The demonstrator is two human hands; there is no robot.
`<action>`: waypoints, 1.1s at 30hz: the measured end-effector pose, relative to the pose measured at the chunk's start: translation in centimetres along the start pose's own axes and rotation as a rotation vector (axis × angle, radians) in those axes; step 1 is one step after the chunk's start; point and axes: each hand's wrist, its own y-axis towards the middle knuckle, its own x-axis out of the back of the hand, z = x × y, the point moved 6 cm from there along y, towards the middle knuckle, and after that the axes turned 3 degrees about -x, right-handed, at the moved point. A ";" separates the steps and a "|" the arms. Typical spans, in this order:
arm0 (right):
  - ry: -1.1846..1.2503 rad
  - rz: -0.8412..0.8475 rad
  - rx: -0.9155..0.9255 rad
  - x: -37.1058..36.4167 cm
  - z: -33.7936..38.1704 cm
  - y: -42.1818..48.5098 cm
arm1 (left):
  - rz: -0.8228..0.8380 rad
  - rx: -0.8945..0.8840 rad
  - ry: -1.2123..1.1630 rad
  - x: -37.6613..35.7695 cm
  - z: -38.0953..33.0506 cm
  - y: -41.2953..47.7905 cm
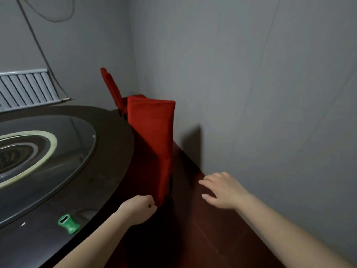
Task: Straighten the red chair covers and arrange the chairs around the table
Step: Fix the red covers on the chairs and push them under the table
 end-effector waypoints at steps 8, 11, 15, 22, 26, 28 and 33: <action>0.111 0.028 -0.031 -1.8 -8.3 5.3 | 0.013 0.040 0.070 4.2 -2.0 9.2; 0.144 0.051 -0.015 -2.9 -10.3 8.8 | -0.006 0.034 0.154 6.9 -1.8 13.6; 0.154 0.040 -0.003 -2.4 -13.4 15.6 | -0.089 -0.050 0.162 11.0 -2.8 20.3; 0.141 0.021 -0.012 -0.5 -18.9 29.2 | -0.175 -0.133 0.193 18.9 -2.5 32.0; 0.140 0.037 0.001 -1.1 -20.6 34.4 | -0.247 -0.141 0.235 22.8 -1.9 36.6; 0.132 0.050 0.017 -1.1 -21.5 37.1 | -0.250 -0.137 0.236 23.8 -1.4 38.8; 0.129 0.051 0.072 -0.9 -24.4 44.5 | -0.286 -0.112 0.209 25.6 -0.1 43.5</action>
